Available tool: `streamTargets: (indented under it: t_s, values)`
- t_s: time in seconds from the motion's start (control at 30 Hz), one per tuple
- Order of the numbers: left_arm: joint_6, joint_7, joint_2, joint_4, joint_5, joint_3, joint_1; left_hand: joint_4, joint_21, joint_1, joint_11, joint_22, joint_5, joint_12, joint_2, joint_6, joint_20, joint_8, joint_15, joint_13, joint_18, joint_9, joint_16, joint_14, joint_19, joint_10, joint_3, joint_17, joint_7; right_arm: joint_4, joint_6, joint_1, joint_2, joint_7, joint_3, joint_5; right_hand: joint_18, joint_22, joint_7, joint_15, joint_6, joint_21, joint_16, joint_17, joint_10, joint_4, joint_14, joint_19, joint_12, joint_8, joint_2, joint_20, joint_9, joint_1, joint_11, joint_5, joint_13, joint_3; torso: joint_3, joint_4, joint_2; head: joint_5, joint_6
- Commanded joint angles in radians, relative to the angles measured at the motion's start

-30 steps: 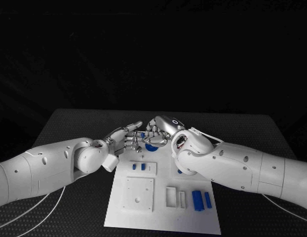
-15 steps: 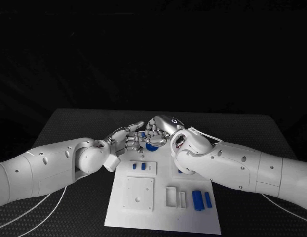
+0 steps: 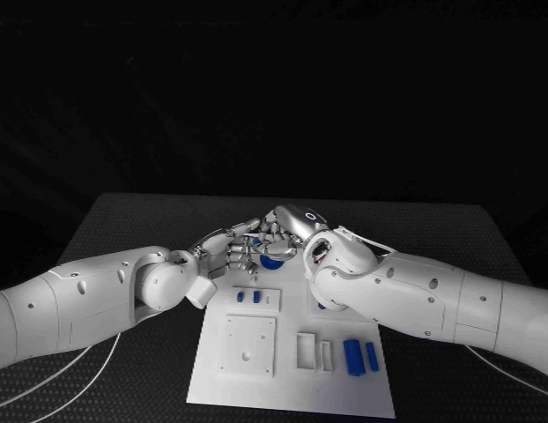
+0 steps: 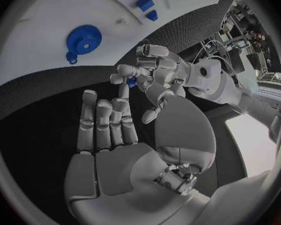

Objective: Assemble the parts on the task board

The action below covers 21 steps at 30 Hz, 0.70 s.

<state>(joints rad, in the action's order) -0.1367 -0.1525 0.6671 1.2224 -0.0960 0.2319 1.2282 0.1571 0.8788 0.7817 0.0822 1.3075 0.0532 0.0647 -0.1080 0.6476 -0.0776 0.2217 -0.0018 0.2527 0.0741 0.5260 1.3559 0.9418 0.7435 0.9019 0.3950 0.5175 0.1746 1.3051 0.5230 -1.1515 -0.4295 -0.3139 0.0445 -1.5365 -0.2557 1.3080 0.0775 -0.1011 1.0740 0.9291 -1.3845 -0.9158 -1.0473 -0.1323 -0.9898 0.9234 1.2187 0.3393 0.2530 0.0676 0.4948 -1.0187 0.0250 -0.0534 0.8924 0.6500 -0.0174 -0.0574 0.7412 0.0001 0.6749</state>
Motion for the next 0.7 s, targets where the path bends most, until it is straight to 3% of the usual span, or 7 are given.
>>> streamTargets:
  t_s: [0.03, 0.57, 0.7]
  values:
    - [-0.009, -0.007, -0.001, 0.005, 0.000, -0.001, 0.001, -0.002, -0.004, 0.012, 0.029, 0.003, -0.004, 0.002, 0.002, 0.005, -0.021, 0.004, 0.002, -0.003, 0.014, 0.000, 0.003, 0.008, 0.005, -0.020, -0.006, -0.001, 0.011, -0.002, 0.003, 0.001, 0.001, -0.007, 0.000, -0.013, -0.006, 0.013, 0.005, -0.007, -0.001, 0.004, -0.005, 0.001, -0.003, 0.004, 0.002, 0.000, 0.001, -0.001, 0.011, -0.006, 0.002, -0.001, 0.001, 0.005, 0.002, 0.000, 0.0004, 0.0005, 0.000, 0.000, 0.001]
    - [-0.006, -0.005, 0.000, 0.008, 0.000, -0.001, 0.001, -0.001, -0.005, 0.013, 0.030, 0.003, -0.004, 0.002, 0.003, 0.005, -0.020, 0.004, 0.003, -0.008, 0.014, 0.000, 0.002, 0.007, 0.006, -0.019, -0.010, -0.002, 0.013, -0.004, -0.024, 0.001, 0.006, -0.014, 0.000, -0.009, -0.006, 0.012, 0.006, -0.004, 0.001, 0.006, -0.007, 0.002, -0.001, 0.028, 0.005, -0.006, 0.001, 0.000, 0.024, -0.002, 0.006, 0.053, -0.001, 0.000, 0.005, -0.044, -0.0003, 0.0003, 0.000, -0.001, 0.001]
    - [-0.006, -0.005, 0.000, 0.008, 0.000, -0.001, 0.001, -0.001, -0.005, 0.014, 0.030, 0.003, -0.004, 0.002, 0.003, 0.005, -0.020, 0.004, 0.003, -0.009, 0.015, 0.000, 0.002, 0.007, 0.006, -0.018, -0.010, -0.002, 0.012, -0.001, -0.018, 0.002, 0.006, -0.011, 0.000, -0.015, -0.006, 0.012, -0.001, -0.007, 0.012, 0.010, -0.012, 0.001, -0.006, 0.015, 0.002, -0.003, 0.006, 0.005, 0.013, -0.008, 0.009, 0.026, 0.006, 0.004, 0.008, -0.039, 0.0003, 0.0004, 0.000, -0.002, 0.002]
